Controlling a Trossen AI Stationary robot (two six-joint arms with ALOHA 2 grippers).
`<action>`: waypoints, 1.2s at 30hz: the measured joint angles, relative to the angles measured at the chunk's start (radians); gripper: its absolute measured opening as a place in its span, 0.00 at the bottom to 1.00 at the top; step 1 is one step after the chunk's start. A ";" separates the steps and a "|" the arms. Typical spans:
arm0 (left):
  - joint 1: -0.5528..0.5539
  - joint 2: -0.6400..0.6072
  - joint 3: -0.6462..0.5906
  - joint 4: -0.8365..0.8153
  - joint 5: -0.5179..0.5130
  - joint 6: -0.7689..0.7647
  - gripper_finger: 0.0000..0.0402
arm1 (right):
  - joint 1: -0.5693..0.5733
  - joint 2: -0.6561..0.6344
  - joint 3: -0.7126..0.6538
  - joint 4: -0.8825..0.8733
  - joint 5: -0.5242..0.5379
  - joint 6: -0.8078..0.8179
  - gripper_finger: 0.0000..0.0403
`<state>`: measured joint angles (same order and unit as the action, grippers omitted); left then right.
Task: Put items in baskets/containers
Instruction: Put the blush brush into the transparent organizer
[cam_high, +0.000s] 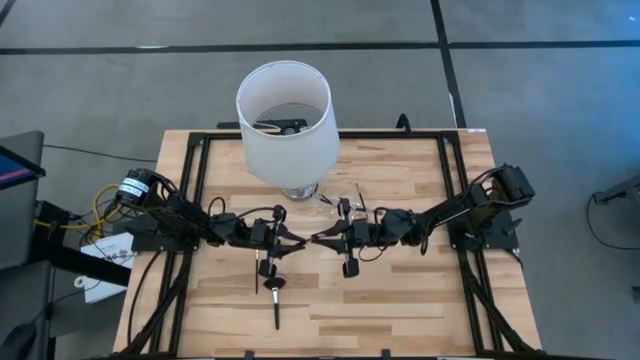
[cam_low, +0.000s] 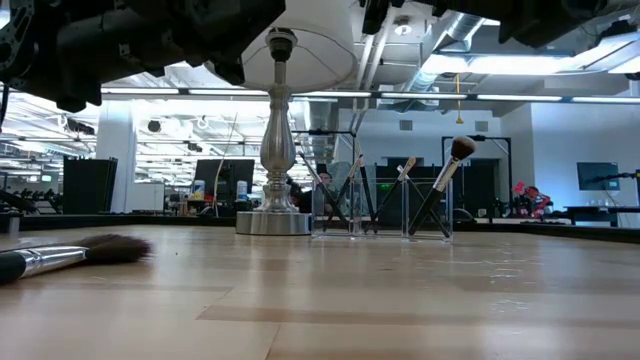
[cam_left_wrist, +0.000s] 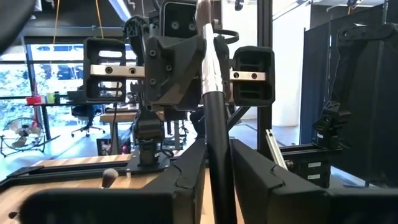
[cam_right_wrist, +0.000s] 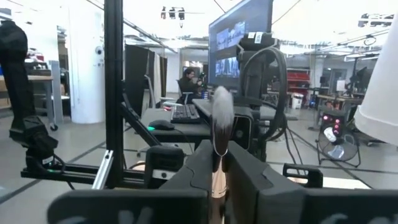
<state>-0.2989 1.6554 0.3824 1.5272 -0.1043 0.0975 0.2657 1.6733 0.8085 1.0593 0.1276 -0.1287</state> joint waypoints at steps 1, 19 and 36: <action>0.000 0.000 0.000 0.000 0.000 0.000 0.19 | 0.000 0.000 0.000 0.000 0.003 0.001 0.06; 0.001 0.001 -0.006 -0.061 -0.288 -0.076 0.20 | 0.134 -0.201 0.031 -0.474 0.657 0.069 0.03; 0.005 0.001 -0.003 -0.061 -0.285 -0.080 0.19 | -0.122 -0.020 0.030 -0.562 0.712 0.227 0.04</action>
<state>-0.2935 1.6562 0.3794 1.4658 -0.3893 0.0177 0.1435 1.6531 0.8383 0.4969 0.8394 0.0986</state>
